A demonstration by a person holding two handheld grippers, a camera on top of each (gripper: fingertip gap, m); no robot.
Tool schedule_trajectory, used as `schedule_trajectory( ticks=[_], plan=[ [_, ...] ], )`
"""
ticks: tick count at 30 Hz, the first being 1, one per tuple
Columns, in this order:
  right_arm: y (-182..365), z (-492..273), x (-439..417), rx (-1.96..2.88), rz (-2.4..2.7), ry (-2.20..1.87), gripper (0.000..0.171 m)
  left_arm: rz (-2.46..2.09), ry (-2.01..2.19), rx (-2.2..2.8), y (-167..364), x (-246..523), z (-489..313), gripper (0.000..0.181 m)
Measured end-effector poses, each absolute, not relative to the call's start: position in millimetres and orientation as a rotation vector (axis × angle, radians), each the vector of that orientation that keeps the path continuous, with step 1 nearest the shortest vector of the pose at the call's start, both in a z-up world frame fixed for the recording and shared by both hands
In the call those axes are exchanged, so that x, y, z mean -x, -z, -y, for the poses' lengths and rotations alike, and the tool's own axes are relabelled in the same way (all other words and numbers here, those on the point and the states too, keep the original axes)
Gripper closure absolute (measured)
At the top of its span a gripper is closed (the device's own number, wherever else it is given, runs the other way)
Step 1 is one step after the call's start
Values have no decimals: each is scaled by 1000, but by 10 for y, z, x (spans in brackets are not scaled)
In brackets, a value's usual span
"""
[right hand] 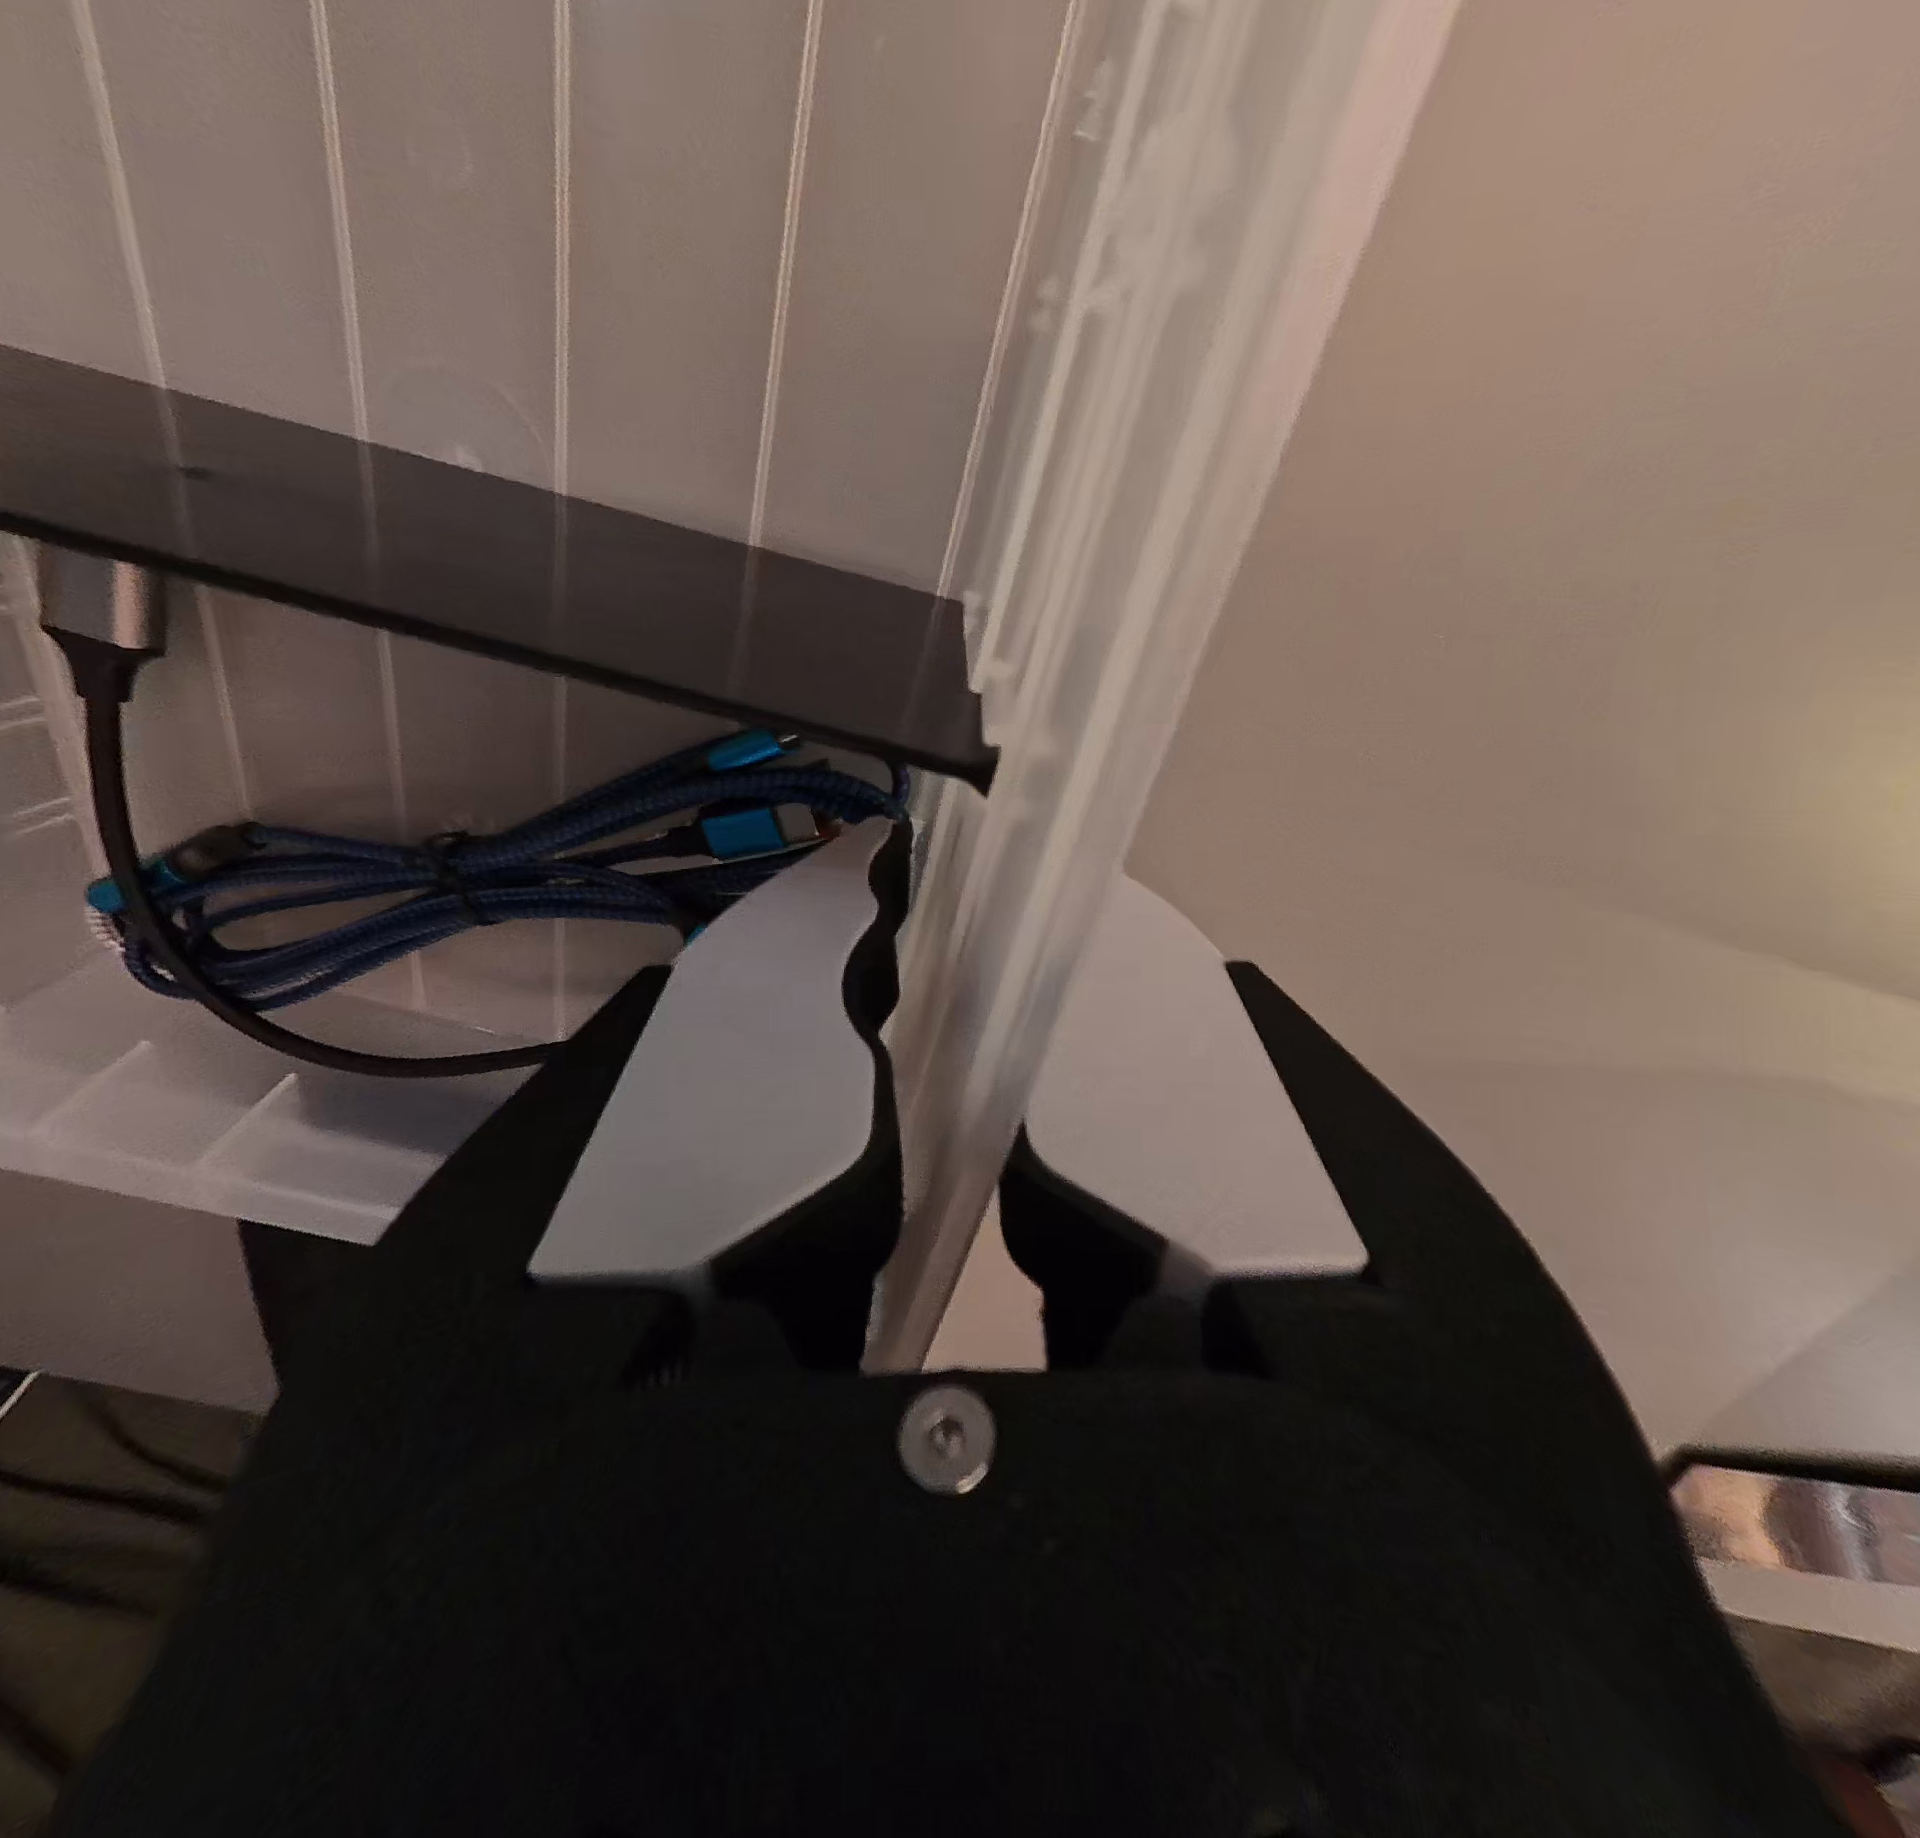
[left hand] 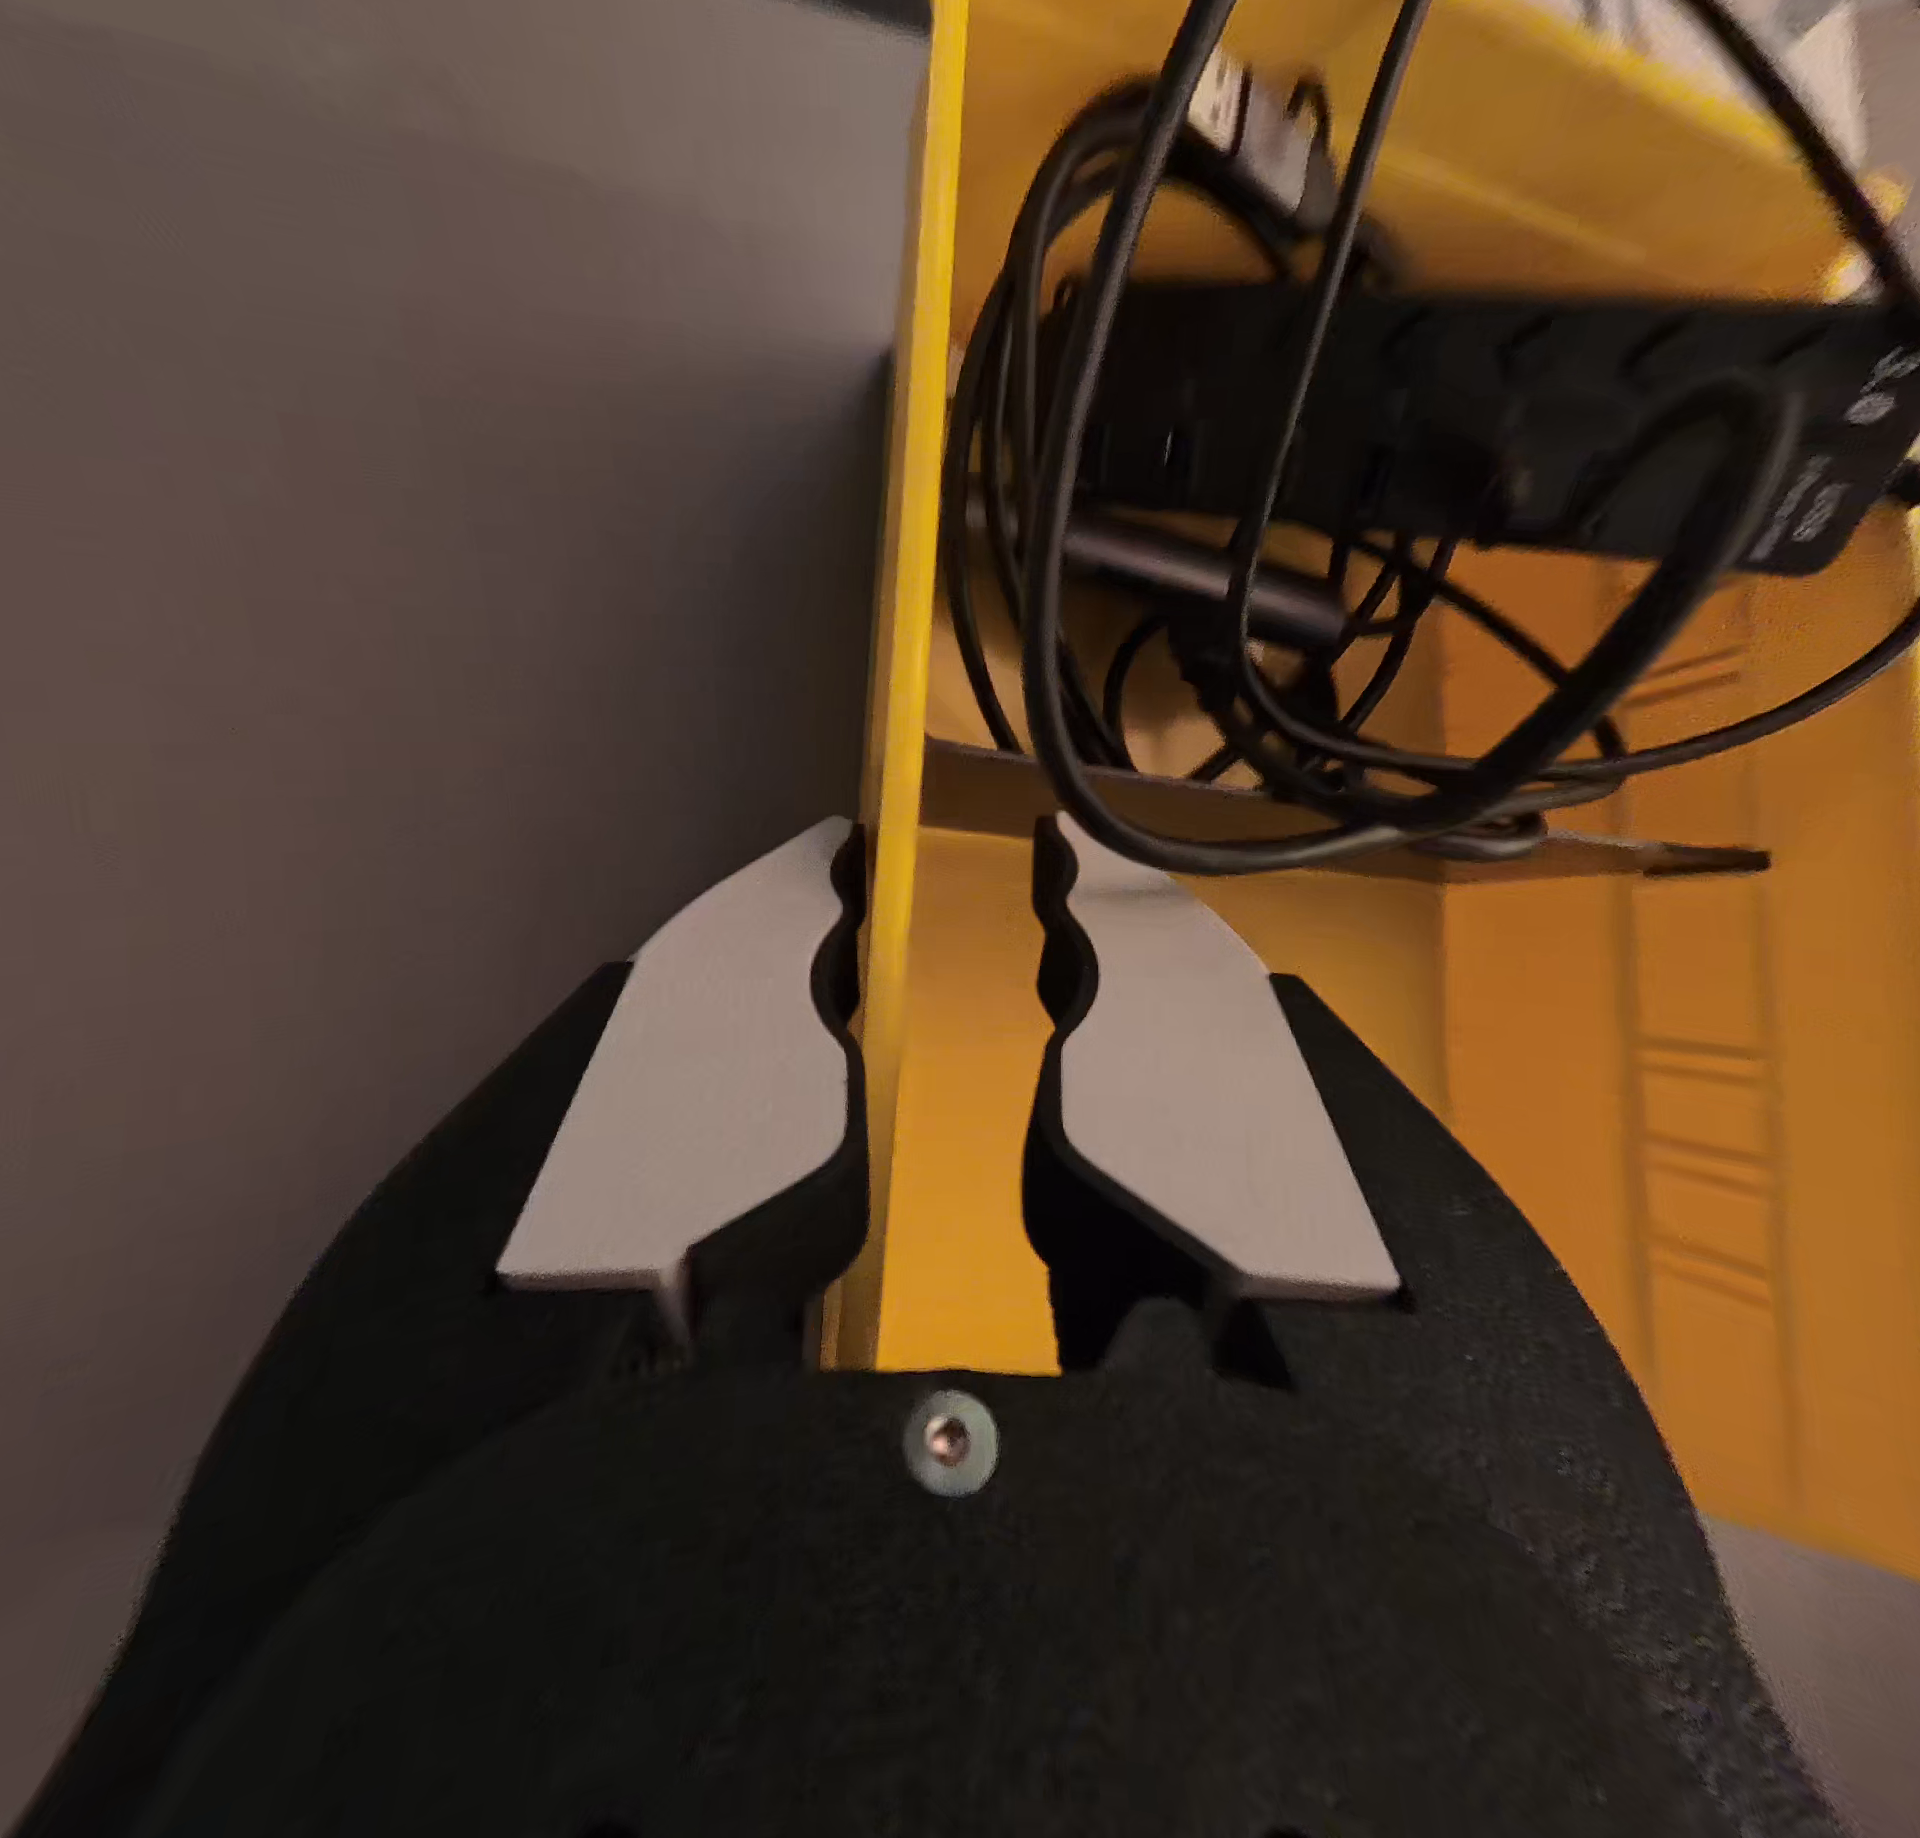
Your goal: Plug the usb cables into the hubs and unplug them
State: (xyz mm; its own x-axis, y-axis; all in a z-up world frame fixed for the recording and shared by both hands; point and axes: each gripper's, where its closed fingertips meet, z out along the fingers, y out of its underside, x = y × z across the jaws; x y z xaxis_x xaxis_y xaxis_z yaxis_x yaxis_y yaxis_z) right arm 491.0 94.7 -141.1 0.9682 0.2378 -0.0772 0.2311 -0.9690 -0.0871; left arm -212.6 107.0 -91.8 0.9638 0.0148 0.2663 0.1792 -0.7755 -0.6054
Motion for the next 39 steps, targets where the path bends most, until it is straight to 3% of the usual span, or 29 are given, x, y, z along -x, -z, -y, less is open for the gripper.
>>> schedule_trajectory(
  ticks=[5, 13, 18, 20, 25, 27, 31, 35, 39],
  plan=[
    [1300, -1020, -4905, 2946, 426, -65, 137, 73, 266, 2275, 702, 2197, -1144, 149],
    [856, -1081, -4865, 2703, 486, -34, 130, -112, 84, 1937, 35, 2293, -1023, 141],
    [604, -1064, -4985, 2577, 419, 36, 131, -155, -28, 1876, -110, 2418, -811, 133],
    [410, -1083, -5007, 2462, 386, 58, 132, -147, 38, 1833, -213, 2380, -704, 131],
    [-399, -1064, -4717, 1969, 440, 35, 131, -202, 218, 1605, -553, 2193, -407, 107],
    [-641, -939, -4393, 1782, 549, -74, 120, -195, 234, 1503, -605, 2194, -326, 116],
    [-669, -840, -3910, 1705, 670, -311, 113, -196, 257, 1749, -150, 2268, -379, 120],
    [-527, -1092, -4295, 1801, 560, 6, 122, -250, 177, 1940, 209, 2299, -423, 126],
    [-44, -1260, -4817, 2142, 504, 141, 120, -324, 69, 2099, 369, 2401, -582, 133]
  ],
)
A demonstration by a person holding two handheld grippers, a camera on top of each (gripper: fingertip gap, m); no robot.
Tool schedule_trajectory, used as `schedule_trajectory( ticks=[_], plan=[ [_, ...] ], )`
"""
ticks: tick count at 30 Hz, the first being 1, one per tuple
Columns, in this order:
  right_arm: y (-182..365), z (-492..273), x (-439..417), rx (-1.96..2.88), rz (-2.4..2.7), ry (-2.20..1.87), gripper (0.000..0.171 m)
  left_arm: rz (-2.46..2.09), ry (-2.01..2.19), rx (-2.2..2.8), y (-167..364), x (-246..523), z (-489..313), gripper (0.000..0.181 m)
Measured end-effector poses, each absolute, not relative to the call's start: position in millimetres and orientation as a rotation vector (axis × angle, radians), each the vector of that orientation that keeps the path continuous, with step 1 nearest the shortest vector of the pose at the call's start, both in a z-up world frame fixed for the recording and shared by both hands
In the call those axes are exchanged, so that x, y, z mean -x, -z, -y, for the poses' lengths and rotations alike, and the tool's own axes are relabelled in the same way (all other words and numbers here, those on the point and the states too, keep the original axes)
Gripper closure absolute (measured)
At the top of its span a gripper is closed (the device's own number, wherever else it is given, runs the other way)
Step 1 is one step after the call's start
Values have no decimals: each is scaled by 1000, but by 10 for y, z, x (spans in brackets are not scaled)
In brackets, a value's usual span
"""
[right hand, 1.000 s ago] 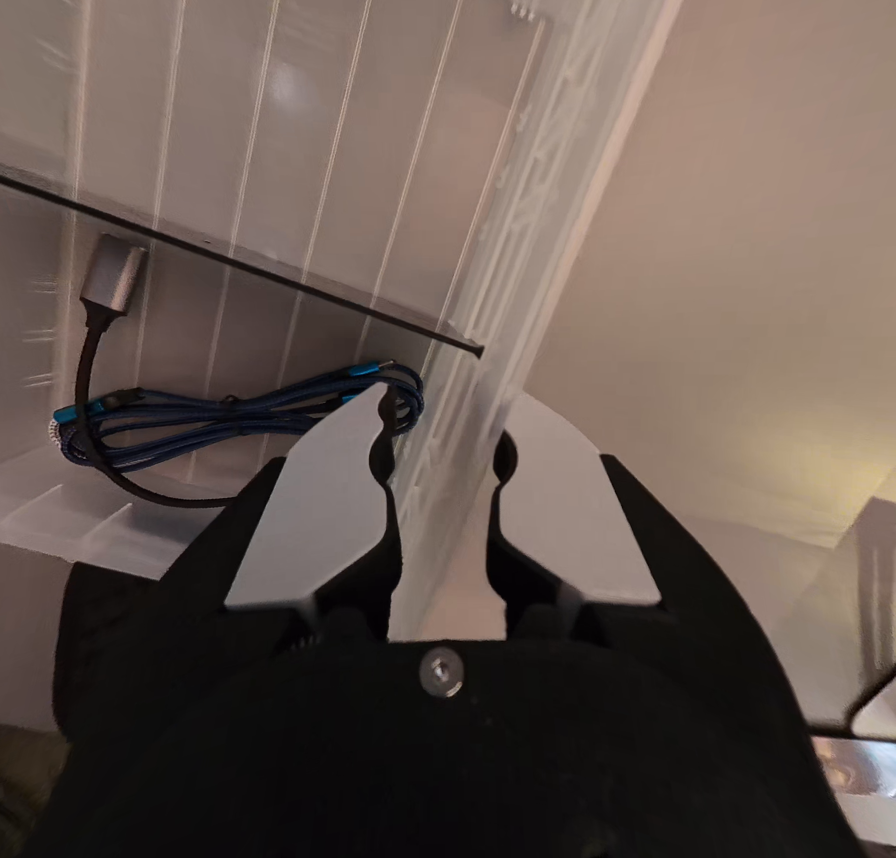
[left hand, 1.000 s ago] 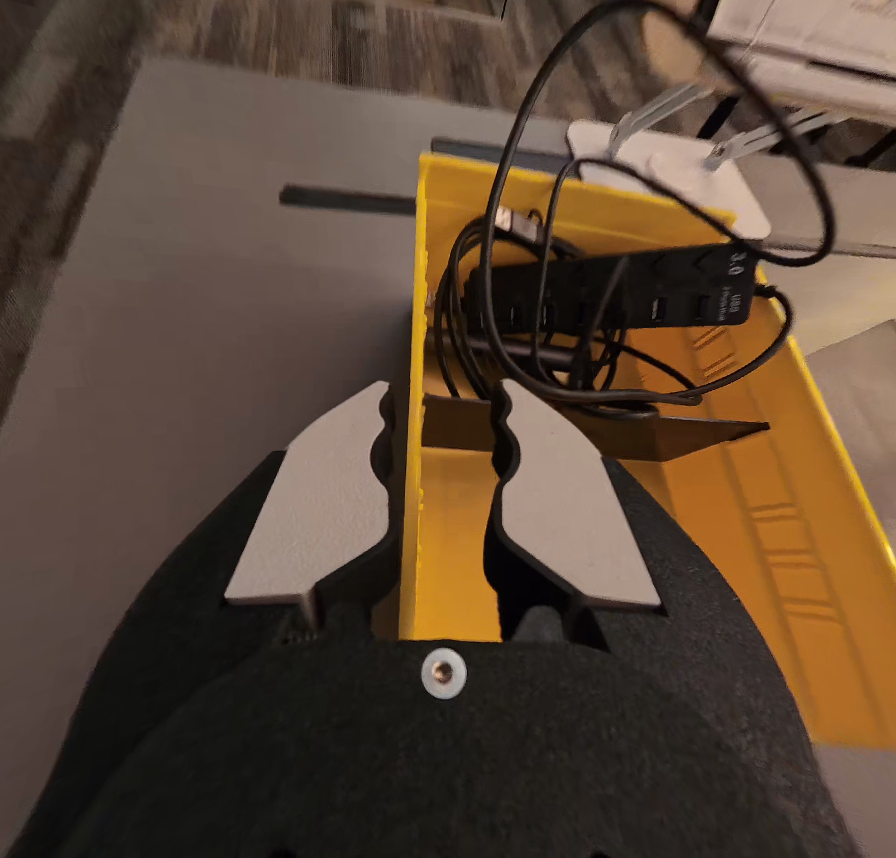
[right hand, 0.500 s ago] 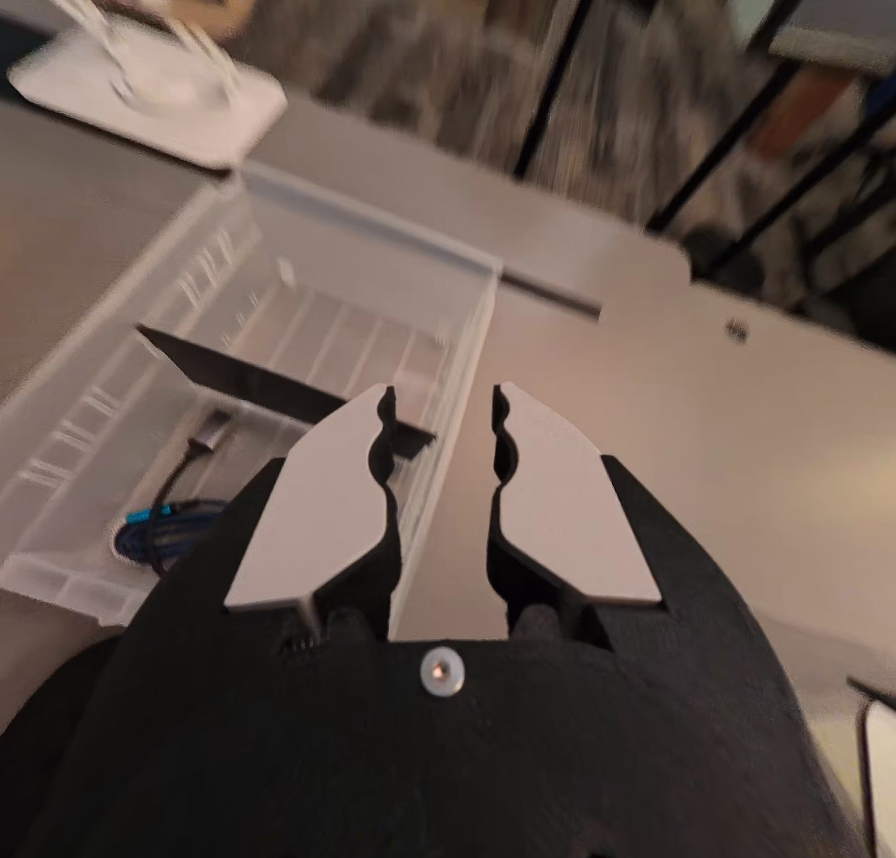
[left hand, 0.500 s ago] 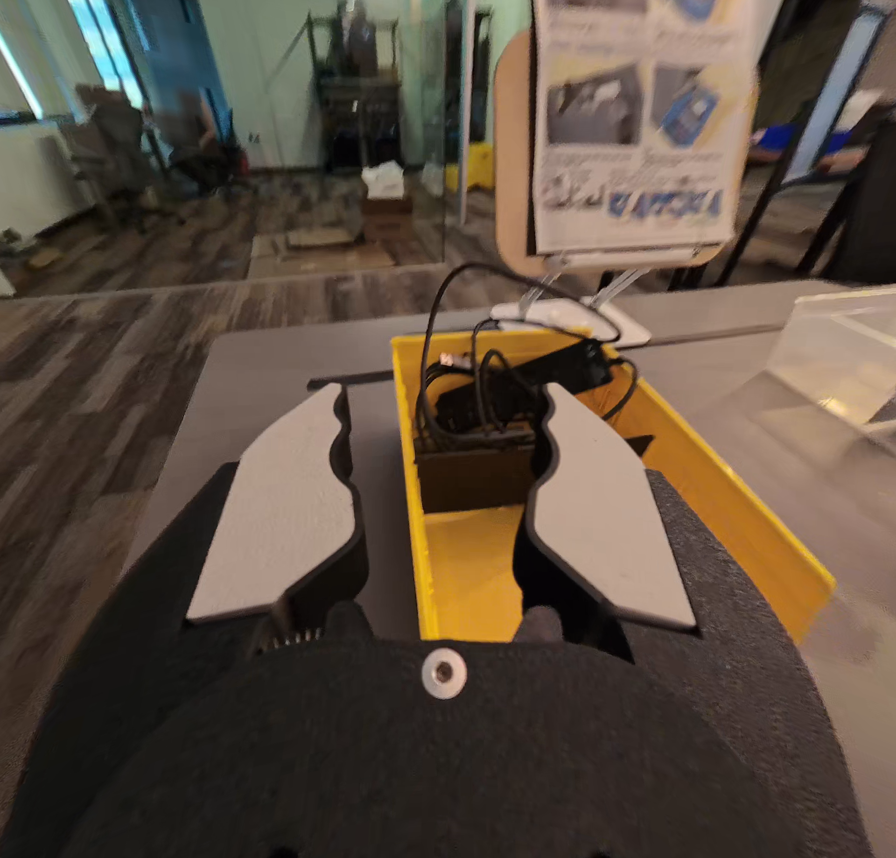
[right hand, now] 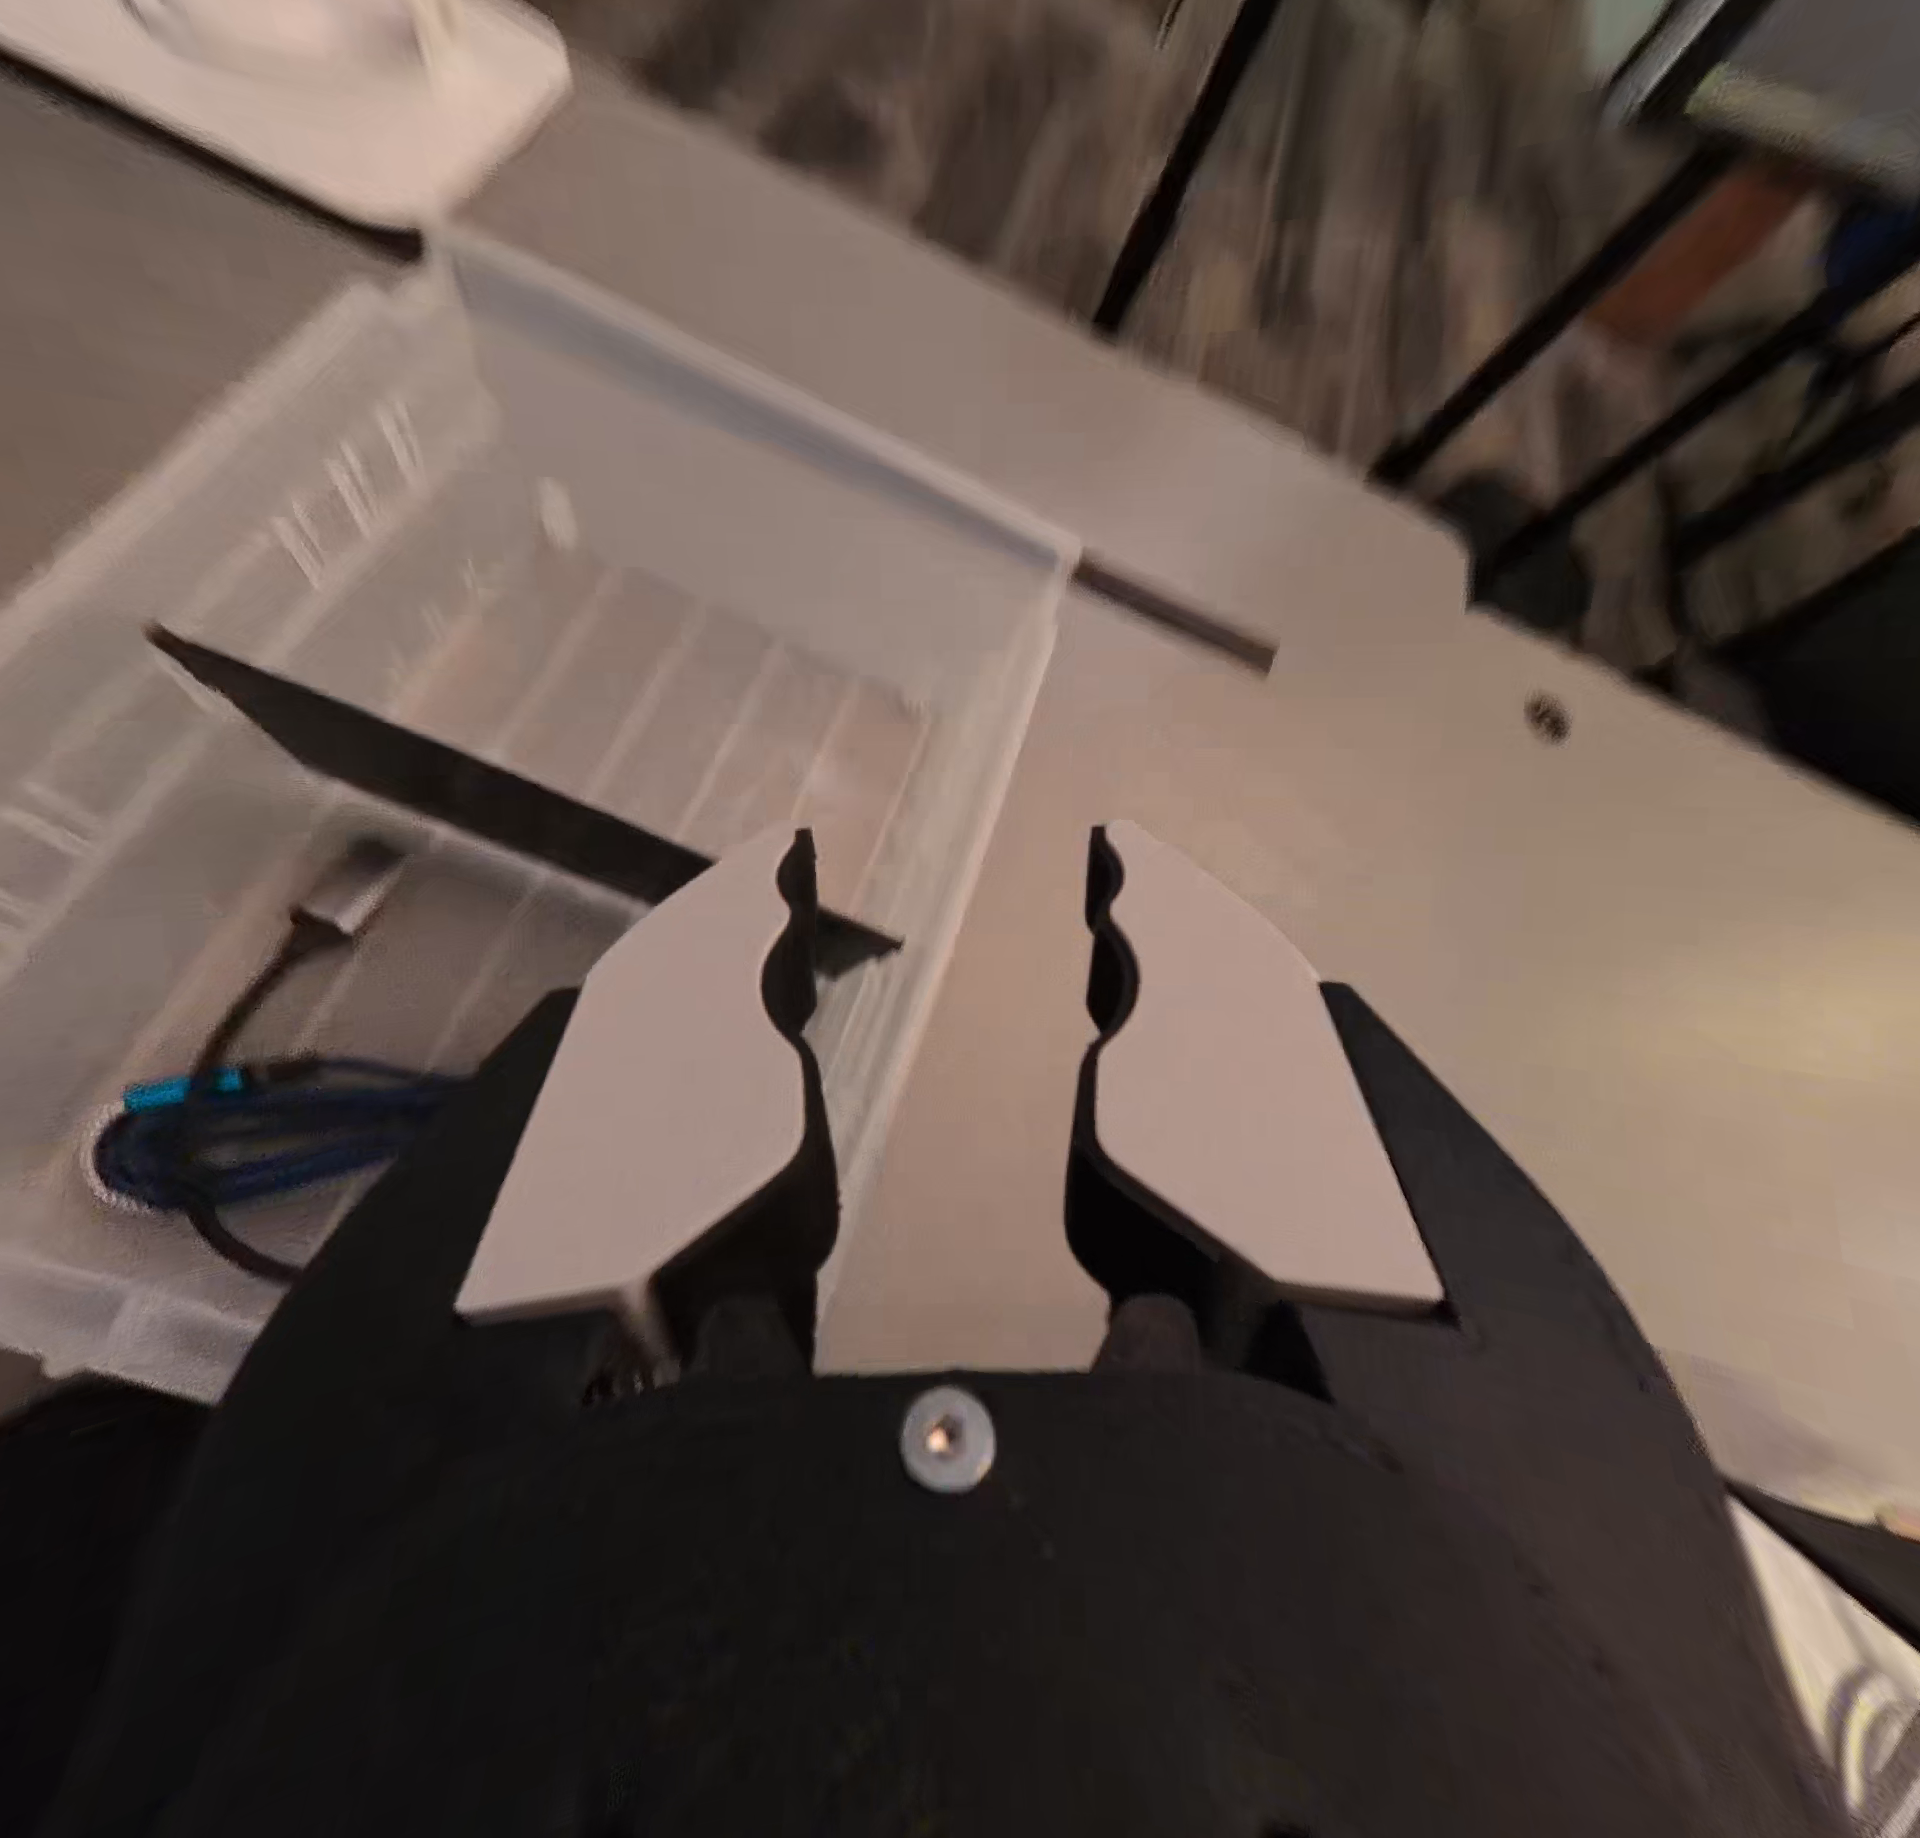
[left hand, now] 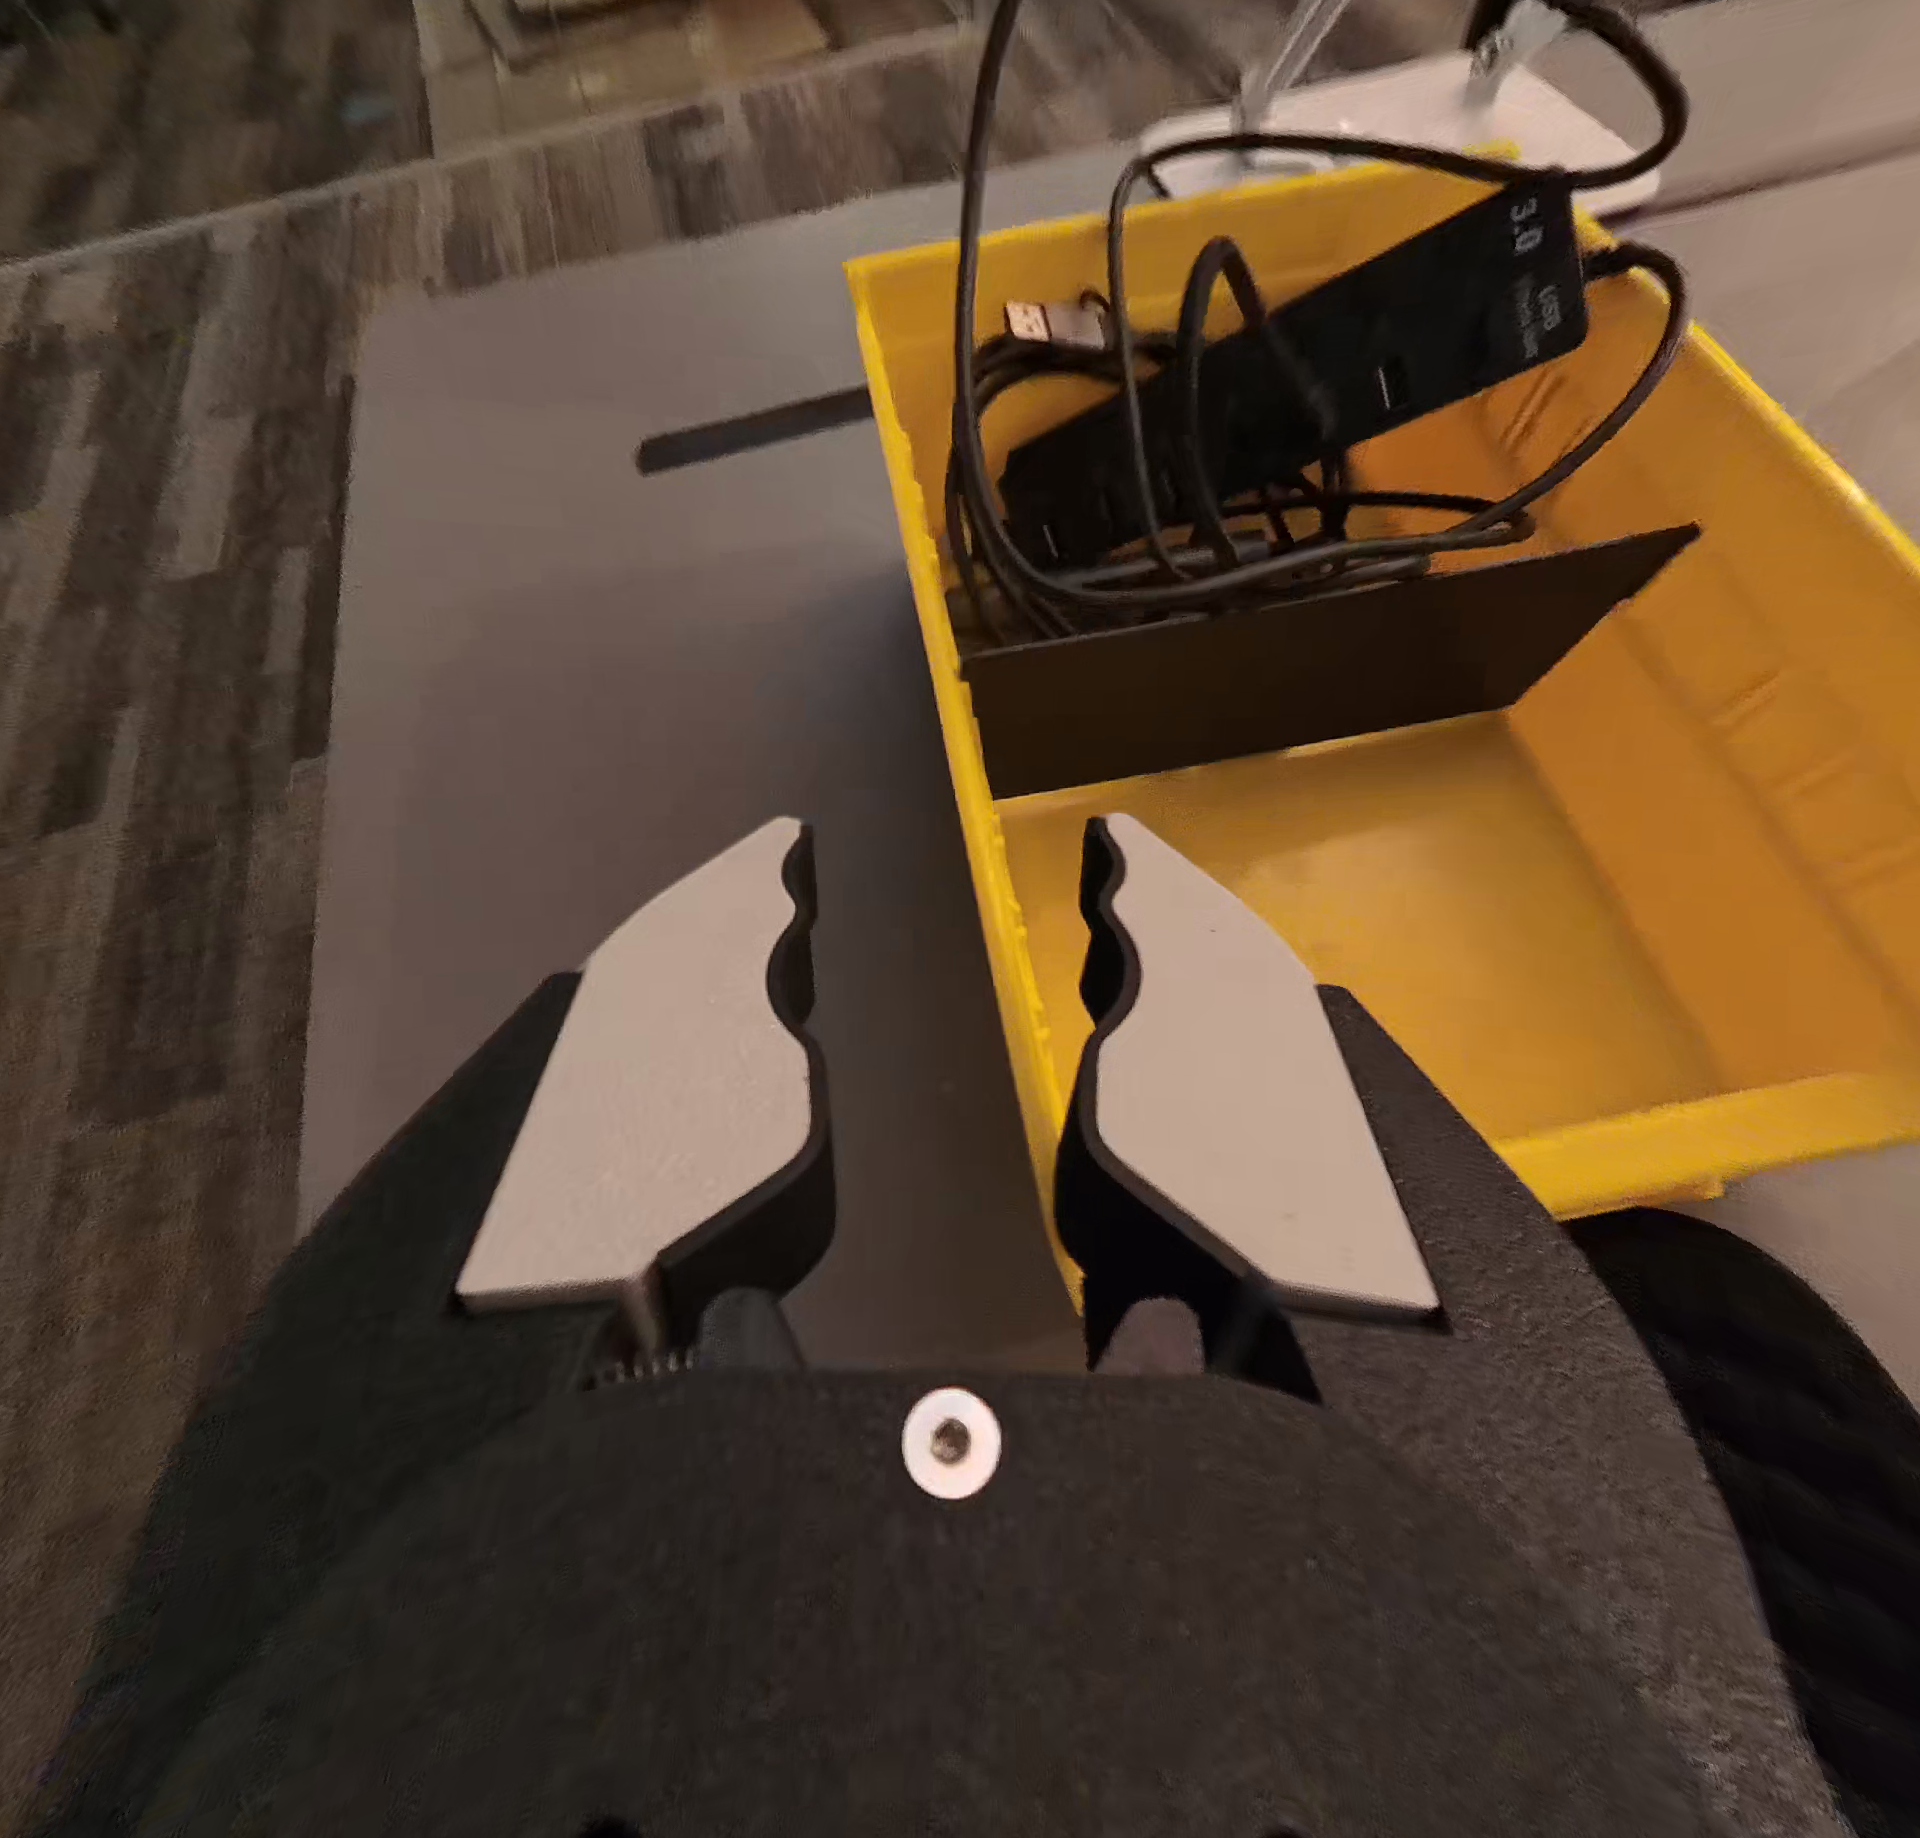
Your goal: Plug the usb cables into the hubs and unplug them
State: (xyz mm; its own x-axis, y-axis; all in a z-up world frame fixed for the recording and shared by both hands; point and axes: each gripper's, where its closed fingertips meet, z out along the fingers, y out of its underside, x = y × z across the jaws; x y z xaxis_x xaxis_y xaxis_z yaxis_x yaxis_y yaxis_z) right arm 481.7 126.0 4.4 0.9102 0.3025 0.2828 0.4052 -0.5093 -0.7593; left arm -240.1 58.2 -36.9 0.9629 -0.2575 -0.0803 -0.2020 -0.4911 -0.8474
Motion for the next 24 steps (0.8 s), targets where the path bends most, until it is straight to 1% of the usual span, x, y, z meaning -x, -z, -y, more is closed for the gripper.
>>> schedule_trajectory(
  ticks=[1, 3, 4, 6, 9, 11, 12, 13, 15, 16, 18, 21, 24],
  plan=[
    [120, -1275, -4855, 2228, 523, 102, 120, -346, 120, 2141, 397, 2354, -625, 138],
    [379, -1294, -4885, 2355, 558, 10, 121, -378, 213, 2252, 488, 2277, -699, 142],
    [436, -1328, -4920, 2381, 540, -3, 126, -393, 218, 2302, 532, 2273, -746, 142],
    [493, -1405, -4943, 2413, 502, -49, 129, -433, 218, 2361, 595, 2266, -821, 142],
    [592, -1539, -5010, 2497, 435, -54, 129, -424, 323, 2445, 645, 2188, -837, 145],
    [707, -1624, -5056, 2575, 413, -37, 128, -433, 348, 2521, 731, 2152, -810, 143],
    [772, -1658, -5066, 2616, 404, -37, 129, -468, 306, 2557, 787, 2172, -796, 148],
    [827, -1689, -5038, 2649, 398, -69, 131, -501, 265, 2599, 850, 2194, -774, 154],
    [910, -1730, -4988, 2700, 380, -109, 144, -543, 142, 2680, 960, 2292, -751, 169],
    [947, -1739, -4974, 2726, 375, -112, 149, -528, 122, 2701, 979, 2308, -754, 173],
    [1008, -1748, -4935, 2762, 381, -115, 159, -476, 140, 2725, 979, 2327, -763, 175],
    [1024, -1760, -4930, 2783, 391, -82, 160, -350, 240, 2728, 977, 2351, -766, 176],
    [1023, -1757, -4927, 2783, 396, -109, 161, -235, 141, 2729, 974, 2549, -765, 176]
  ],
)
